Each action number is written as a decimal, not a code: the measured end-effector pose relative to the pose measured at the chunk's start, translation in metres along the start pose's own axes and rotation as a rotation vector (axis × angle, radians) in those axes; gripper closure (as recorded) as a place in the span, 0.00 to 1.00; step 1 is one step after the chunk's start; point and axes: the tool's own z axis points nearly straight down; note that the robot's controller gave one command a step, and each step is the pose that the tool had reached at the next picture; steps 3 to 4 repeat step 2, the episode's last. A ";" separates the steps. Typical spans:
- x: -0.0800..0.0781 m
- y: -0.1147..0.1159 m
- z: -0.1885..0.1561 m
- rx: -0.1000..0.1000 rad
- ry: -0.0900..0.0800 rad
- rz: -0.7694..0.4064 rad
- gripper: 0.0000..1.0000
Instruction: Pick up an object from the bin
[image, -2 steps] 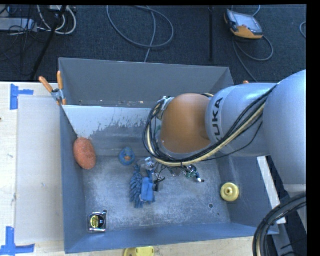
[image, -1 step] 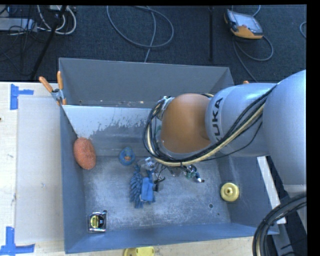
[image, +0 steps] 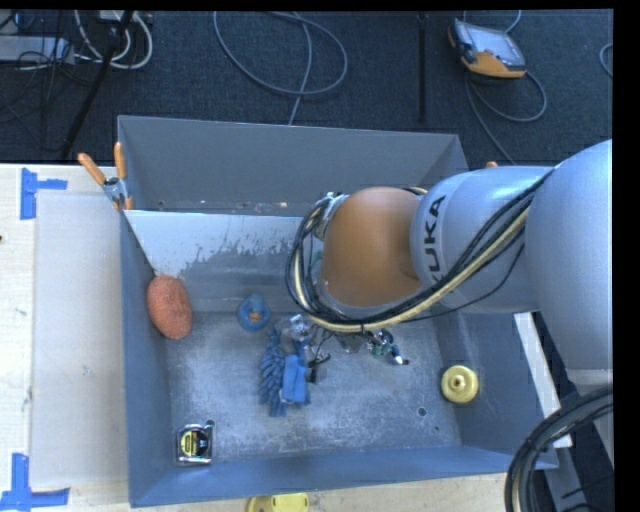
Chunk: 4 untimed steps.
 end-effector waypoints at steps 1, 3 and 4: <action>-0.029 0.008 -0.109 -0.003 0.013 -0.008 1.00; -0.029 0.007 -0.108 -0.003 0.013 -0.006 1.00; -0.029 0.007 -0.108 -0.003 0.013 -0.006 1.00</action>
Offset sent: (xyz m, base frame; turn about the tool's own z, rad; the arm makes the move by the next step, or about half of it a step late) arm 0.0000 0.0000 0.0000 0.0000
